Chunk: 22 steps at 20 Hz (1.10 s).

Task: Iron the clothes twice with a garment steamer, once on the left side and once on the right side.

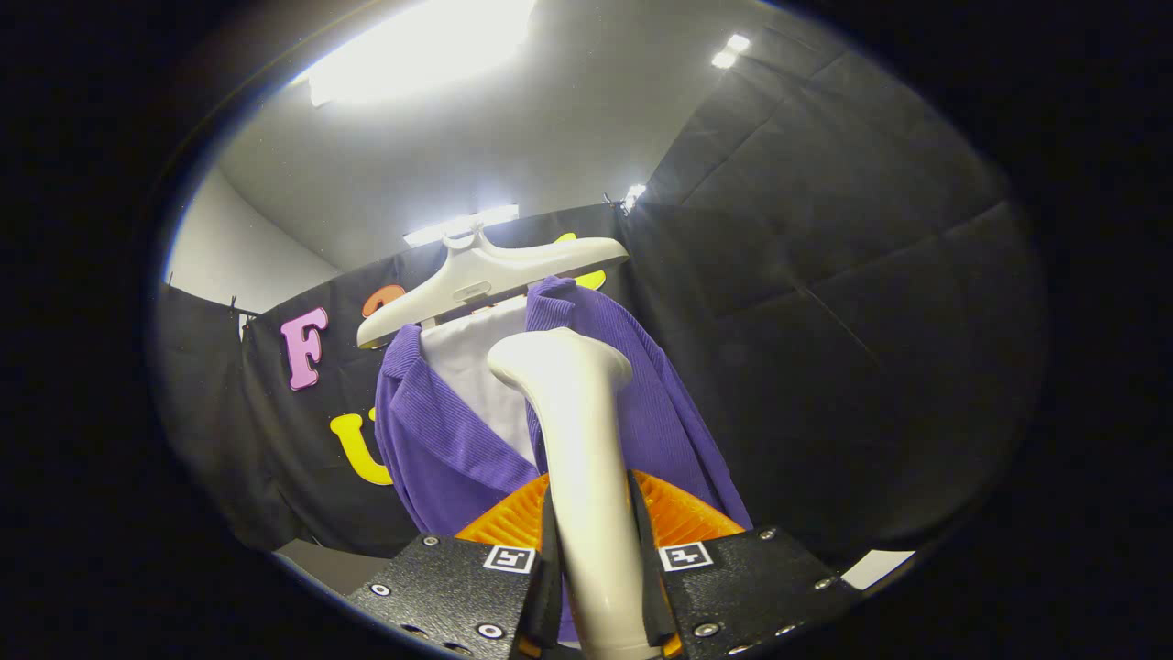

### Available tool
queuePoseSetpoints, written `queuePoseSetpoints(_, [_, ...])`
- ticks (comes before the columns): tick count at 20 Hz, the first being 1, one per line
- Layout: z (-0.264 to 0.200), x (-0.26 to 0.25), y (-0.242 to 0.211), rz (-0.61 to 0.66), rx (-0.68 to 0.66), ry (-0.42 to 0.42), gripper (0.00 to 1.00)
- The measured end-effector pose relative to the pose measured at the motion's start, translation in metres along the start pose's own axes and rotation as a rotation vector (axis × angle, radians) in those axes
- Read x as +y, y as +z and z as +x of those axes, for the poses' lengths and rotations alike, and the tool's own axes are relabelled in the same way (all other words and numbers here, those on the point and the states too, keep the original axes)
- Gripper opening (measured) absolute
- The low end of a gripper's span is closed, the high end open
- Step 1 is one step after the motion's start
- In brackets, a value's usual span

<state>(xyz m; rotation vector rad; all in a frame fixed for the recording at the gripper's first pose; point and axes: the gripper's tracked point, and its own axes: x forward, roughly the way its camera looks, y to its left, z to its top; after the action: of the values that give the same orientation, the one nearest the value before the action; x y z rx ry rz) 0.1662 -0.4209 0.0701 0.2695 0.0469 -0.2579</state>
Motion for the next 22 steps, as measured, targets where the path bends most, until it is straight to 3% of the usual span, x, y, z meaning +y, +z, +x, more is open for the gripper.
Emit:
queuePoseSetpoints(7, [0.026,-0.004,-0.036,-0.107,0.063,-0.037,0.35])
queuePoseSetpoints(12, [0.035,-0.018,-0.068,-0.104,0.105,-0.096,0.35])
queuePoseSetpoints(22, [0.022,-0.057,-0.132,-0.201,0.223,-0.204,0.35])
